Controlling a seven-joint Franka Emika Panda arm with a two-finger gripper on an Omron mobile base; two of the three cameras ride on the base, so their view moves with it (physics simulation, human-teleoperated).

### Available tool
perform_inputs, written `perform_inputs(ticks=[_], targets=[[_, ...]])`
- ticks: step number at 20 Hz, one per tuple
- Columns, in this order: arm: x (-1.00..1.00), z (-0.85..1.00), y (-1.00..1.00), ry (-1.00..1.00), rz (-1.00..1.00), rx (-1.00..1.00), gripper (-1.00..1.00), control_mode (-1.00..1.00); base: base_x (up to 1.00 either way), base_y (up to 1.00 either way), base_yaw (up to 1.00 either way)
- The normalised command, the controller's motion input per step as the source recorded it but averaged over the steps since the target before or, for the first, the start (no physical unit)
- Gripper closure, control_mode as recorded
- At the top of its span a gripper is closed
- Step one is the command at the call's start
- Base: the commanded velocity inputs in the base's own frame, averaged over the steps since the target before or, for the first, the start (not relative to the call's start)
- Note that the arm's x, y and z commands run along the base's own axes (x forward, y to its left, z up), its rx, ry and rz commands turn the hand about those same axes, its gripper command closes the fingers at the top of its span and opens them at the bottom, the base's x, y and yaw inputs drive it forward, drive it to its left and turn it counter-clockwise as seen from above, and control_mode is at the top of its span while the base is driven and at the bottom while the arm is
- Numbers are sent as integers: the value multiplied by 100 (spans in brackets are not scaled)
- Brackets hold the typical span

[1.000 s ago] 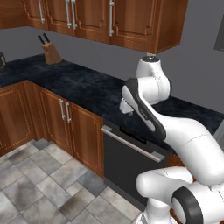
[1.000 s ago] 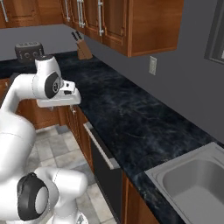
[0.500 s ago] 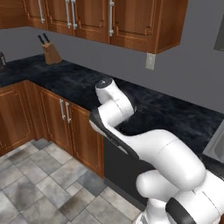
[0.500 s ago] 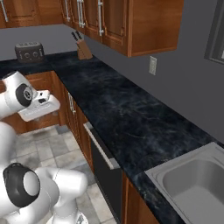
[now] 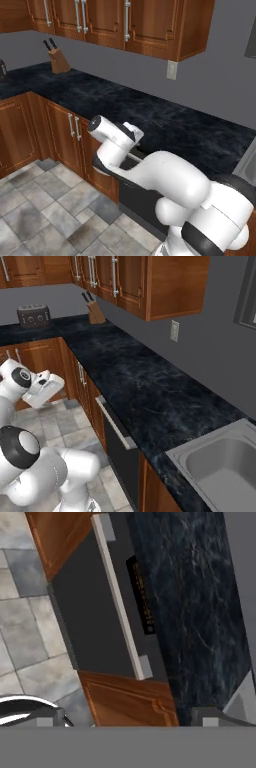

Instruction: Open the dishwasher door and pull out the top rack.

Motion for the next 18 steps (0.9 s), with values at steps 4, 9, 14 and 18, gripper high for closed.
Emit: perform_inputs(ticks=[4, 9, 14, 18], targets=[[18, -57, -4, -6, 0, -20, -100, -100, 0, 0, 0], [9, -63, -17, -9, 0, -21, -100, -100, 0, 0, 0], [21, -57, -19, -7, 0, -17, -100, -100, 0, 0, 0], [36, -50, -24, -5, 0, -14, -100, -100, 0, 0, 0]])
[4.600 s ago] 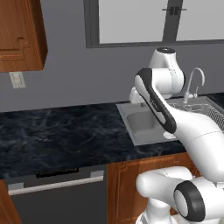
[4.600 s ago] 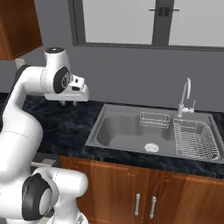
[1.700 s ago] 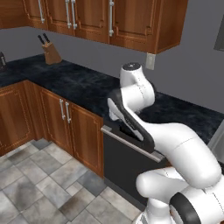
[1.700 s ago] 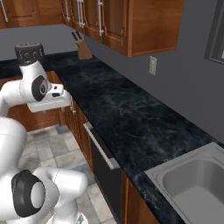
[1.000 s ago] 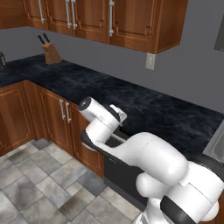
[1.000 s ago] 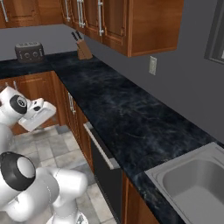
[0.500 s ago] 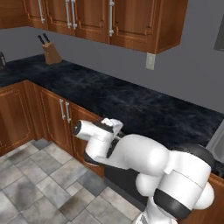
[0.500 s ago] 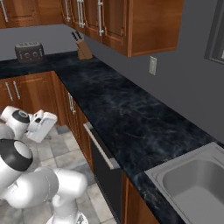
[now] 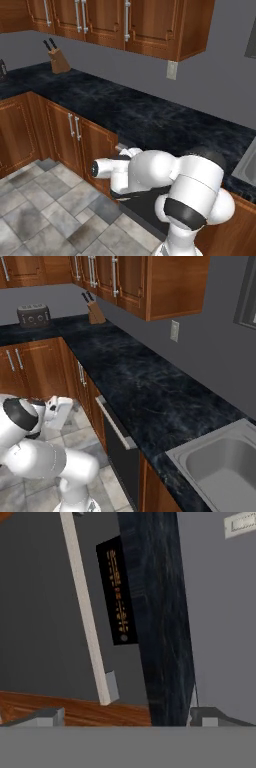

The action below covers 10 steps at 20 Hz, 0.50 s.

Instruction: Open the dishwasher door and pull out the top rack.

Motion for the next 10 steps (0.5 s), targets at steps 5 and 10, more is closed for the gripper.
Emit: perform_inputs(ticks=[5, 10], targets=[[40, -53, -21, -4, 0, -12, -100, -100, 0, 0, 0], [44, -45, -7, -3, 0, -11, -100, -100, 0, 0, 0]])
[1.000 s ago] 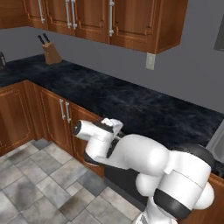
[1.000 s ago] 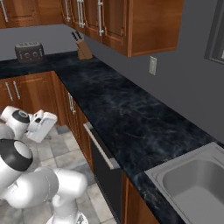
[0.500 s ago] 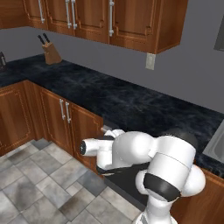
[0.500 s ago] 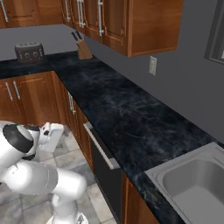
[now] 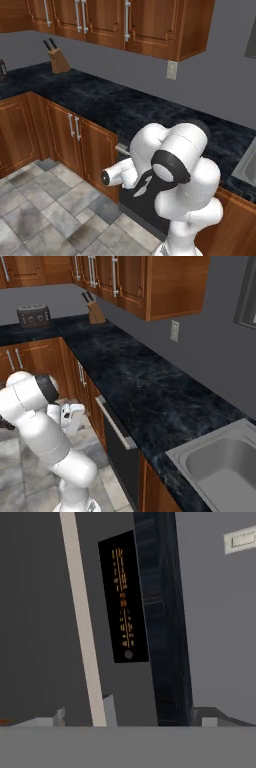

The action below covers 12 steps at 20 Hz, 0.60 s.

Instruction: Open the dishwasher door and pull out the top rack.

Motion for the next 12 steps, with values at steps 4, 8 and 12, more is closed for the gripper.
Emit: perform_inputs(ticks=[4, 8, 12], targets=[[49, -37, 0, -5, -2, -9, -100, -100, 0, 0, 0], [50, -40, 0, -5, -2, -8, -100, -100, 0, 0, 0], [42, -39, 0, -3, -3, -9, -100, -100, 0, 0, 0]])
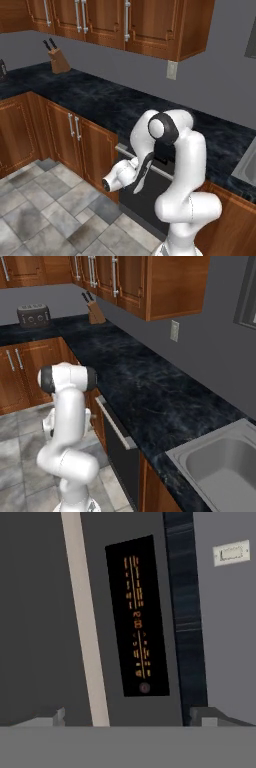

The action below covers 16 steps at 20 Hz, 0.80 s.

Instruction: Open the dishwasher door and pull out the top rack.

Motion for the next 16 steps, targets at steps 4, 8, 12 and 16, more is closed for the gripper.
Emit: perform_inputs(ticks=[4, 8, 12, 16], targets=[[41, -34, 0, -5, -5, -9, -100, -100, 0, 0, 0], [47, -27, -4, -6, -7, -9, -100, -100, 0, 0, 0], [50, -23, -13, -5, -7, -7, -100, -100, 0, 0, 0], [52, -19, -16, -4, -7, -6, -100, -100, 0, 0, 0]])
